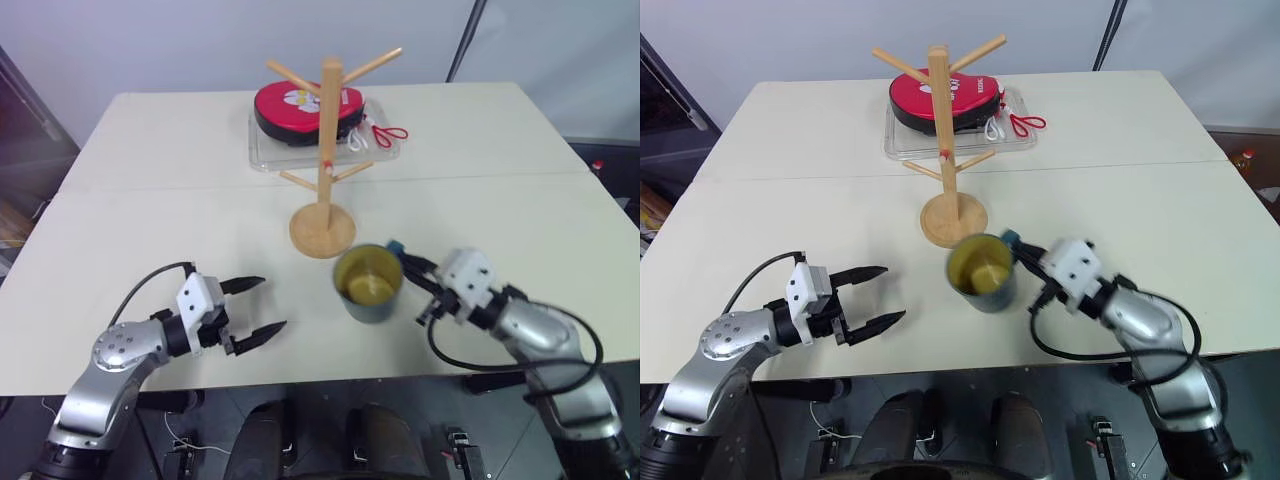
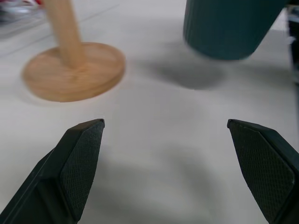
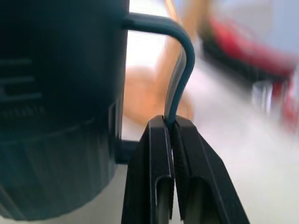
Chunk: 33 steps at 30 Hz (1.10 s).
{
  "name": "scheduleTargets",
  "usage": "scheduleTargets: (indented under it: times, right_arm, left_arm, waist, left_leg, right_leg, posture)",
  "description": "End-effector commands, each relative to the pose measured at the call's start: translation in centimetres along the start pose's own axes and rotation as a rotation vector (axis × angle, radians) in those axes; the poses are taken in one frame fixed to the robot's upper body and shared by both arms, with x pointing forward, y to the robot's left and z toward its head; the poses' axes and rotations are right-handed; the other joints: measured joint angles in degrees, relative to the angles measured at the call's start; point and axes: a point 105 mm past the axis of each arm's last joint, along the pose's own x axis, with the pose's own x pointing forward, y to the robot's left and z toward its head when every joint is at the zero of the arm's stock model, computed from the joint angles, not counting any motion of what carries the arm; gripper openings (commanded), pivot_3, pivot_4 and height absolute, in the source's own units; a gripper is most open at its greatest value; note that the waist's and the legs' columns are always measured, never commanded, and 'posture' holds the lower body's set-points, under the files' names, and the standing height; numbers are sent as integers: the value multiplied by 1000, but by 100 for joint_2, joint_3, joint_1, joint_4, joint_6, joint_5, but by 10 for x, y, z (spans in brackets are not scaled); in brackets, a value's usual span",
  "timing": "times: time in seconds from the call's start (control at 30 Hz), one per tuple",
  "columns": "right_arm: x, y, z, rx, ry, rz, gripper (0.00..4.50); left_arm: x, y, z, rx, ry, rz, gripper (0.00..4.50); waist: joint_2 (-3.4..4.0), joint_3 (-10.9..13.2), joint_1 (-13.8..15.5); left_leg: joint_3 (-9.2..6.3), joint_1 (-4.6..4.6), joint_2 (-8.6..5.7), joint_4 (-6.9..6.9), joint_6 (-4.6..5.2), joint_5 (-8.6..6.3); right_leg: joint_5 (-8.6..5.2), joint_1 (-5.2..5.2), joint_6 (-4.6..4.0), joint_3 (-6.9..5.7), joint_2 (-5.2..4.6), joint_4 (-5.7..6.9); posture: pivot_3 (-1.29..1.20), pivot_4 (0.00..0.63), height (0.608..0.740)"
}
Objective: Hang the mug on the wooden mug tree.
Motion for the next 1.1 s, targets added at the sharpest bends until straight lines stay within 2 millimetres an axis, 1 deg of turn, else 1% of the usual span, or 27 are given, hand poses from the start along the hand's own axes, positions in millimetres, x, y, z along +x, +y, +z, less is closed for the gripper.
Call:
scheduleTargets:
  times: [0.03,0.1,0.3,0.47,0.67,0.8,0.93,1.1]
  right_arm:
    - [20,-11,28,-162,26,-36,53]
    - [33,-19,38,-238,53,-71,53]
    - [47,-25,53,-298,90,-103,53]
    - [49,-29,61,-333,95,-121,53]
    - [48,-24,74,-364,50,-99,53]
    - [47,-29,80,-381,34,-127,53]
    - [50,-35,81,-386,42,-147,53]
    - [57,-39,80,-385,50,-155,53]
  left_arm:
    - [-4,16,12,57,-44,60,4500]
    - [-5,24,19,65,-72,89,4500]
    - [-12,36,29,95,-94,132,4500]
    - [-16,41,35,111,-99,146,4500]
    - [-20,45,39,121,-102,154,4500]
    - [-21,47,44,133,-110,156,4500]
    - [-22,50,61,120,-176,162,4500]
    - [-24,47,79,106,-217,132,4500]
  waist:
    - [-3,0,4]
    - [-5,1,5]
    - [-13,0,-1]
    - [-14,0,-13]
    - [-14,0,-15]
    - [-14,0,-14]
    - [-15,1,-14]
    - [-16,1,-21]
  left_leg:
    - [0,-3,-1,0,0,0]
    - [0,-5,-4,2,0,0]
    - [0,-10,-12,1,7,-4]
    - [-1,-8,-12,3,7,-3]
    - [0,-8,-12,3,7,-3]
    - [0,-8,-12,4,7,-3]
    - [0,-8,-12,5,7,-2]
    - [1,-7,-12,5,5,-1]
  right_leg:
    - [0,-1,0,0,-1,0]
    - [1,-3,0,0,-4,-1]
    - [1,-1,0,-5,-13,-3]
    - [3,0,1,-5,-10,2]
    - [3,-1,2,-6,-8,4]
    - [3,0,2,-7,-7,6]
    - [3,-1,2,-7,-7,8]
    - [3,1,3,-7,-7,9]
  posture:
    - [0,150,740]
    - [0,150,740]
    - [0,150,740]
    - [0,150,740]
    - [0,150,740]
    - [0,150,740]
    - [0,150,740]
    - [0,150,740]
